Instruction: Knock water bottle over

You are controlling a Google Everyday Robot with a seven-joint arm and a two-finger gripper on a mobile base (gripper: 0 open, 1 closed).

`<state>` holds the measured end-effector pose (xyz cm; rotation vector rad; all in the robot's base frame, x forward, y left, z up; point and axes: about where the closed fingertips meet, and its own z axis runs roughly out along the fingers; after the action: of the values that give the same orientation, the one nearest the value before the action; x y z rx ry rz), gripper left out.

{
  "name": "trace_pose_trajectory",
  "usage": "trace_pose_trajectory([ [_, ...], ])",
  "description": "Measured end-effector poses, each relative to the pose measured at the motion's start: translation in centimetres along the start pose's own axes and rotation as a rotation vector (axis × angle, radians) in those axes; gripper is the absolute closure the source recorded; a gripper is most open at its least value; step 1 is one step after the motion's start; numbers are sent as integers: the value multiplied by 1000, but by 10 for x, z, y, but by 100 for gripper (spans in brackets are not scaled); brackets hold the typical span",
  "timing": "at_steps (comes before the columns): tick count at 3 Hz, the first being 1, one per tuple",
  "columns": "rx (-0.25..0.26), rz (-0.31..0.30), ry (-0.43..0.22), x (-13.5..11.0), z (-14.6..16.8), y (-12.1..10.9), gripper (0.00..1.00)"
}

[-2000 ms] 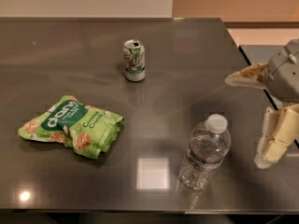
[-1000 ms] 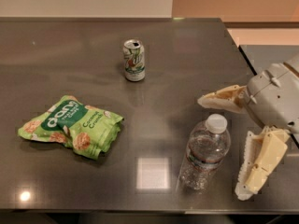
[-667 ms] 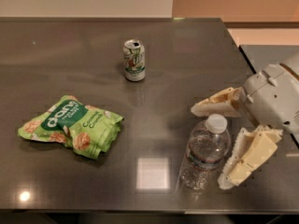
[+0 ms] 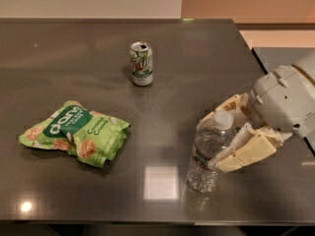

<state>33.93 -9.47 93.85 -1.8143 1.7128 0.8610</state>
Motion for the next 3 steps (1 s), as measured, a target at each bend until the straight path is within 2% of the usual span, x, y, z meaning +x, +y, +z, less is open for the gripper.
trace_pose_trajectory([
  [1, 68, 26, 37, -5, -19, -17, 88],
  [2, 150, 35, 134, -8, -46, -41, 100],
  [3, 203, 32, 245, -3, -66, -65, 100],
])
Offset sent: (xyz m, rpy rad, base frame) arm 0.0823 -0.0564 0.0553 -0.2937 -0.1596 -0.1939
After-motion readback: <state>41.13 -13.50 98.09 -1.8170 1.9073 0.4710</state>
